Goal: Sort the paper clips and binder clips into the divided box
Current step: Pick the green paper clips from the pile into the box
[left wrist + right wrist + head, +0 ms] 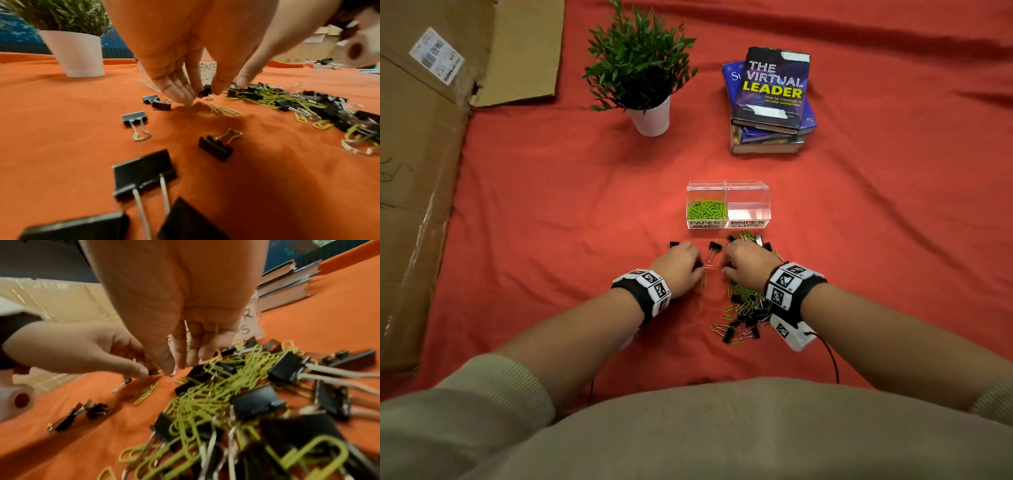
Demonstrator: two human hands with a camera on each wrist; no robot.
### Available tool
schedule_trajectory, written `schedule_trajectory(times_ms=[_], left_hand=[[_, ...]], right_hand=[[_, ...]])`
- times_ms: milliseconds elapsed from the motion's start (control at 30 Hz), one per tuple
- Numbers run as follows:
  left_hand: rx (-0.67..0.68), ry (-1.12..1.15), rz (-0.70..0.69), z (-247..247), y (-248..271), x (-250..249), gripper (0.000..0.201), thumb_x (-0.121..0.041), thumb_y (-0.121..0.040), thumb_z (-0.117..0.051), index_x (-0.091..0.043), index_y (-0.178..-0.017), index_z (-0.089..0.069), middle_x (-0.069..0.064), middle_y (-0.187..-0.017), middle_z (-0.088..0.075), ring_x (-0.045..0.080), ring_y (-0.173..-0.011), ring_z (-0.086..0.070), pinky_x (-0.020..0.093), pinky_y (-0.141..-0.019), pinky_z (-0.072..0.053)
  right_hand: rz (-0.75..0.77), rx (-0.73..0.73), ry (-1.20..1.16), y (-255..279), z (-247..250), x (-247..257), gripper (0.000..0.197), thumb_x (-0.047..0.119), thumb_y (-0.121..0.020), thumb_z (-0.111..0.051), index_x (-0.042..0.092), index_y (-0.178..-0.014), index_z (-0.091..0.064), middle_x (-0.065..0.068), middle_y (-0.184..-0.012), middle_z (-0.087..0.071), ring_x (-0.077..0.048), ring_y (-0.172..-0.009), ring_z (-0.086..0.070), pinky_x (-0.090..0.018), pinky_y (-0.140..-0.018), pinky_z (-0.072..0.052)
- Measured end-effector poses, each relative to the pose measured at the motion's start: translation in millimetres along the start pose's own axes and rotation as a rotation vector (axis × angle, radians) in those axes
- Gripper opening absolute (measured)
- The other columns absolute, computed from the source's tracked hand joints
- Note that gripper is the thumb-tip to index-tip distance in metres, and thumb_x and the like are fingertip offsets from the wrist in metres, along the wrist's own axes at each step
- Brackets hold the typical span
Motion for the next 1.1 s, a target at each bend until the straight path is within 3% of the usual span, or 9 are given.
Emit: schedule_trajectory(times_ms=[100,267,333,433,500,700,833,967,1100], left_hand=[[-0.057,-0.021,0.079,3,4,6,0.029,-0.029,-0.086,-0.055,-0.010,-0.108,-0.056,0.010,-0.109,-0.053,0.030,-0.105,-0.055,0.040,-0.089,-0.046],[-0.093,-0.156,0.067,-3,11,-11,0.033,-0.036,-0.087,-0.055,-0.008,-0.105,-0.055,0.012,-0.110,-0.055,0.031,-0.105,-0.054,0.038,-0.086,-0.043],[-0.042,-0.179,0.095,-9,11,-17,0.042,-0.040,-0.089,-0.054,-0.006,-0.112,-0.054,0.013,-0.116,-0.055,0.031,-0.112,-0.052,0.038,-0.092,-0.043],[-0.010,-0.158,0.148,-14,10,-22,0.047,-0.040,-0.091,-0.055,-0.002,-0.119,-0.051,0.016,-0.123,-0.054,0.032,-0.117,-0.050,0.041,-0.097,-0.043],[-0.003,-0.117,0.169,-14,9,-22,0.042,-0.033,-0.093,-0.053,-0.001,-0.120,-0.051,0.017,-0.125,-0.053,0.033,-0.119,-0.050,0.041,-0.097,-0.042],[0.039,-0.105,0.196,-14,10,-21,0.031,-0.018,-0.093,-0.046,0.002,-0.116,-0.051,0.019,-0.123,-0.053,0.036,-0.117,-0.051,0.043,-0.093,-0.044],[0.070,-0.072,0.204,-13,10,-25,0.027,-0.012,-0.091,-0.043,0.001,-0.113,-0.050,0.019,-0.121,-0.054,0.037,-0.112,-0.054,0.043,-0.090,-0.046],[0.048,0.183,0.196,-8,7,-21,0.017,-0.012,-0.092,-0.042,-0.007,-0.106,-0.051,0.016,-0.099,-0.064,0.032,-0.084,-0.060,0.036,-0.074,-0.048],[0.023,0.369,0.133,-1,1,-25,0.030,-0.007,-0.091,-0.044,-0.020,-0.112,-0.060,0.001,-0.080,-0.060,0.013,-0.059,-0.051,0.025,-0.058,-0.040]], right_hand=[[-0.032,-0.024,0.137,-1,-11,4,0.029,0.028,-0.088,-0.056,0.006,-0.107,-0.059,-0.011,-0.115,-0.050,-0.029,-0.111,-0.051,-0.043,-0.087,-0.051],[-0.030,0.008,0.166,0,-18,2,0.028,0.019,-0.092,-0.049,0.000,-0.110,-0.057,-0.013,-0.117,-0.049,-0.029,-0.112,-0.048,-0.042,-0.086,-0.048],[-0.038,0.012,0.029,0,-15,-1,0.017,0.016,-0.090,-0.049,0.003,-0.094,-0.059,-0.012,-0.099,-0.052,-0.026,-0.091,-0.053,-0.040,-0.081,-0.050],[-0.130,-0.068,-0.306,5,-1,-9,0.015,0.017,-0.091,-0.051,0.009,-0.080,-0.058,-0.002,-0.070,-0.055,-0.016,-0.059,-0.050,-0.030,-0.055,-0.045],[-0.221,-0.098,-0.550,10,12,-17,0.013,0.020,-0.093,-0.055,0.010,-0.086,-0.060,0.000,-0.074,-0.062,-0.014,-0.060,-0.055,-0.023,-0.052,-0.046],[-0.334,0.021,-1.111,22,32,-35,0.011,0.005,-0.095,-0.047,0.007,-0.087,-0.055,-0.007,-0.075,-0.055,-0.017,-0.061,-0.054,-0.028,-0.062,-0.050],[-0.290,0.094,-0.706,28,21,-38,0.015,0.020,-0.092,-0.054,0.007,-0.090,-0.061,-0.003,-0.080,-0.058,-0.015,-0.066,-0.054,-0.028,-0.064,-0.049],[-0.050,0.164,-0.186,35,6,-28,0.013,0.010,-0.085,-0.058,0.008,-0.097,-0.063,0.007,-0.080,-0.056,-0.012,-0.073,-0.053,-0.015,-0.056,-0.038],[0.054,0.125,0.071,39,-4,-24,0.034,0.036,-0.083,-0.065,0.012,-0.105,-0.058,-0.001,-0.104,-0.058,-0.019,-0.096,-0.055,-0.028,-0.077,-0.047]])
Point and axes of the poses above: each hand's wrist, its own y-axis away from the middle knuckle, its own z-axis out of the back of the hand, x = y × z, the point moved 2 cm from there along -y, towards the middle knuckle
